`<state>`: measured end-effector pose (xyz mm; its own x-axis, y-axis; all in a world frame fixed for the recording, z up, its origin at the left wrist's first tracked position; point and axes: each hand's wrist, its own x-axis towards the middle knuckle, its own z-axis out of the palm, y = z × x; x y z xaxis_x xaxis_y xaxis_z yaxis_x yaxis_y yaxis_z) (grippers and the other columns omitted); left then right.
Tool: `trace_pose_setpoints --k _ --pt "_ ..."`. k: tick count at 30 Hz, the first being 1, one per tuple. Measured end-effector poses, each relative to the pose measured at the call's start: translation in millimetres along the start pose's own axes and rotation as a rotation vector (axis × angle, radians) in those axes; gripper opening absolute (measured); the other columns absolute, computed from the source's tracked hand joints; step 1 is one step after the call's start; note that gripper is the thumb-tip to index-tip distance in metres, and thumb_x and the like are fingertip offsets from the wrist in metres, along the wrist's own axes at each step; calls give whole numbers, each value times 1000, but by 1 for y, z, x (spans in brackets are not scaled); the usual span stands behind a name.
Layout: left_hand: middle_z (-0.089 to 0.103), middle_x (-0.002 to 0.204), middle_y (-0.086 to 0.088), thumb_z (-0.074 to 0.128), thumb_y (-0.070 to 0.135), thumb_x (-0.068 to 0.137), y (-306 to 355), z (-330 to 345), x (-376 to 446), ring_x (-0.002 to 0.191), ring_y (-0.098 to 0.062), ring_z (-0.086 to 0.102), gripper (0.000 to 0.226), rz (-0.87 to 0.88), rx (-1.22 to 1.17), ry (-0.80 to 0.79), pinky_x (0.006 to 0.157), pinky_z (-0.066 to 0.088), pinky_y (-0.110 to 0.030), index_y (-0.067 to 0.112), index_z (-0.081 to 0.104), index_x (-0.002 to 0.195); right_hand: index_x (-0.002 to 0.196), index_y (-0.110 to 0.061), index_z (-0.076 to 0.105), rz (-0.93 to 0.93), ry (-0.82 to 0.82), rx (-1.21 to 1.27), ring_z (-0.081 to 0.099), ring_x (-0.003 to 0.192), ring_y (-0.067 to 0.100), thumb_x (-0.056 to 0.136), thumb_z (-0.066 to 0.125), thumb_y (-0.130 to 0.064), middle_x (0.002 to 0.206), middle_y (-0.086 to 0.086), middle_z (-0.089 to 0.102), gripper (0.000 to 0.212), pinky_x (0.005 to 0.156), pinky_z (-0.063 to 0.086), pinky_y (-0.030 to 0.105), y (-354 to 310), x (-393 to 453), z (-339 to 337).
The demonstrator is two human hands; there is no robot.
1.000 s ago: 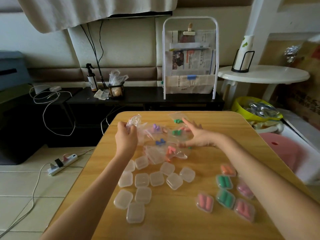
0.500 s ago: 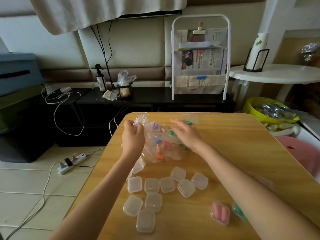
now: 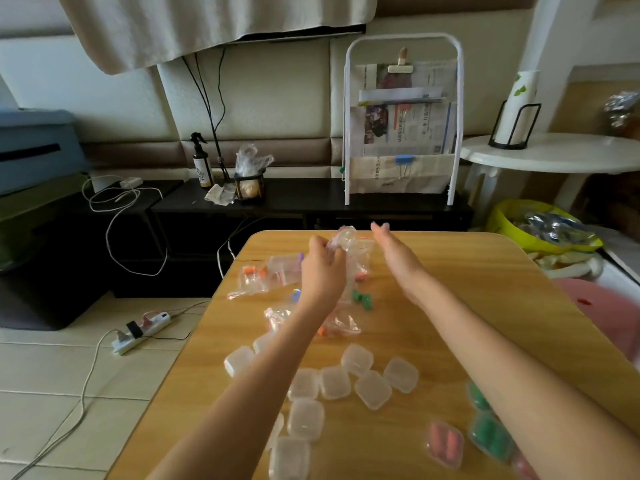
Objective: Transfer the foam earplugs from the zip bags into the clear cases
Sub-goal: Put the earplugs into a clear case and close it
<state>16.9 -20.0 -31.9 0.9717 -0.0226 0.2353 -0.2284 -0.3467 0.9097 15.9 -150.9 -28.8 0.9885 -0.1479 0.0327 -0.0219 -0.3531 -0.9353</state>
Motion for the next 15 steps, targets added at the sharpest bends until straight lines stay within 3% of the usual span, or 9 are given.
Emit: trace_pose_setpoints --k 3,6,7,9,11,13,15 --pt "53 88 1 37 28 100 17 46 -7 80 -15 52 22 -21 -178 -88 64 40 -20 9 47 101 146 -42 27 -116 -184 116 32 133 6 100 28 -49 145 -17 31 47 108 32 31 -11 -28 -31" --pt "58 114 -9 28 37 101 40 90 -14 103 -25 59 41 -159 -417 -230 74 49 -31 9 53 118 136 -33 46 -158 -17 69 46 123 10 100 41 -37 128 -13 48 36 90 48 24 -6 -40 -47" --pt "62 110 -11 28 37 99 48 100 -17 102 -28 61 44 -276 -559 -241 71 50 -33 9 58 112 129 -32 51 -157 51 77 51 120 14 100 43 -34 123 -13 52 30 86 51 29 0 -40 -51" --pt "67 97 -9 29 38 95 57 114 -23 94 -24 62 44 -499 -798 -237 73 49 -33 12 64 99 112 -32 57 -167 136 118 56 117 23 100 47 -27 119 -4 60 17 94 49 41 16 -42 -57" --pt "66 107 -9 31 51 89 63 124 -32 103 -23 61 54 -546 -803 -271 91 48 -37 12 62 111 104 -23 58 -191 237 21 59 108 24 98 49 -20 113 7 62 11 92 47 34 31 -43 -65" --pt "57 128 -11 28 62 90 68 131 -41 119 -26 53 69 -547 -694 -333 105 38 -41 11 48 131 90 -21 61 -190 323 -29 60 90 21 93 54 -22 98 9 64 8 78 46 29 38 -44 -74" --pt "44 139 -5 22 57 97 81 124 -50 131 -26 41 68 -464 -522 -448 104 31 -33 7 34 141 76 -25 55 -243 427 -216 58 78 19 88 60 -20 85 4 62 13 68 46 31 51 -40 -87"
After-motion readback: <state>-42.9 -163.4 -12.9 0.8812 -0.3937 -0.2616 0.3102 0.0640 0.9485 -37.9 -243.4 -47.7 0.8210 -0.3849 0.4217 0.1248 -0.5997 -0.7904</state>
